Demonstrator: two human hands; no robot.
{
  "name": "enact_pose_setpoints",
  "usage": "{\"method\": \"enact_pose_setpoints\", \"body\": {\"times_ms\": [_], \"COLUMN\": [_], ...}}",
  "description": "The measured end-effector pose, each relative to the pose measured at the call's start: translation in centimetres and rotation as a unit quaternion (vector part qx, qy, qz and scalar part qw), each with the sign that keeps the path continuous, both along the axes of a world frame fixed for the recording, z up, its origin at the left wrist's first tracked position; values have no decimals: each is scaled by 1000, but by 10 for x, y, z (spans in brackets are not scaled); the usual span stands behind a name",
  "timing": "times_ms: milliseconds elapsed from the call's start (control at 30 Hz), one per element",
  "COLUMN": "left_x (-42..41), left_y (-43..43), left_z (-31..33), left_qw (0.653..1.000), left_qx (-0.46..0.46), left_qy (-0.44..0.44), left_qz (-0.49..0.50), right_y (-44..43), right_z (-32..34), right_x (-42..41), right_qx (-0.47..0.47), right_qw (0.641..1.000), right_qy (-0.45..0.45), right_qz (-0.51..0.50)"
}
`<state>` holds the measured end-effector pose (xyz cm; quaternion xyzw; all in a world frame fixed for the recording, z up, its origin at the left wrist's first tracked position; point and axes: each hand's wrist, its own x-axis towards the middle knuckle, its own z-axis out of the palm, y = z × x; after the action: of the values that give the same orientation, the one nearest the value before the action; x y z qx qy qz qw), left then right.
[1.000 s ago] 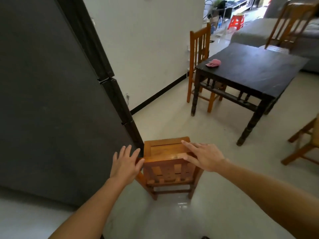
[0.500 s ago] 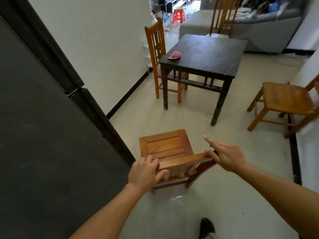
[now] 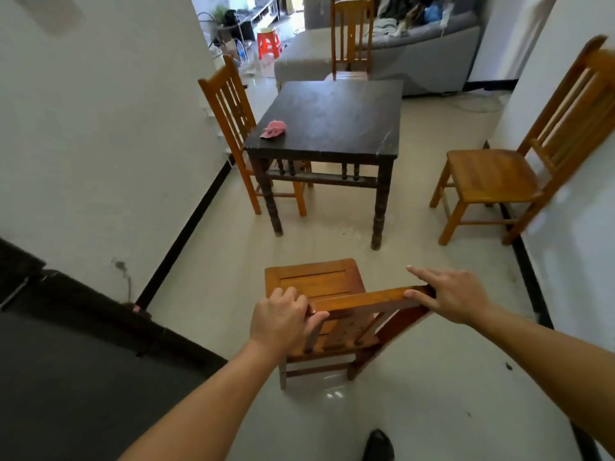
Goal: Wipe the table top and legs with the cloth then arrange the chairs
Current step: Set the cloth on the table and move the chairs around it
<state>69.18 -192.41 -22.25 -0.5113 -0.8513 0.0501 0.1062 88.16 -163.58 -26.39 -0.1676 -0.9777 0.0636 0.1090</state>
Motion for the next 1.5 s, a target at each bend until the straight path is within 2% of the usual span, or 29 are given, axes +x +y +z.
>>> {"method": "enact_pose_setpoints", "body": {"times_ms": [200, 367, 633, 900, 1067, 1333, 1500], "left_x": [-71, -124, -225, -350, -419, -514, -544], "left_y": [48, 94, 153, 206, 230, 255, 277], "left_z": [0, 4, 4, -7, -16, -36, -42], "left_qw": [1000, 999, 997, 994, 988, 985, 981], "left_qx": [-10, -10, -13, 26, 48, 57, 61], "left_qy": [-23, 1, 34, 6, 4, -24, -28], "left_qz": [-2, -34, -74, -110, -149, -161, -180], "right_y": [36, 72, 107, 151, 165, 171, 186], "right_z": [-7, -9, -11, -6, -3, 3, 2], "right_x": [-52, -94, -173, -284, -338, -417, -439], "right_qx": [-5, -4, 0, 14, 16, 40, 38], "right_qw": [1000, 999, 996, 991, 986, 982, 979], "right_qy": [-11, -37, -15, 2, -22, -32, -56], "right_qz": [-11, -36, -92, -133, -163, -180, -193]}}
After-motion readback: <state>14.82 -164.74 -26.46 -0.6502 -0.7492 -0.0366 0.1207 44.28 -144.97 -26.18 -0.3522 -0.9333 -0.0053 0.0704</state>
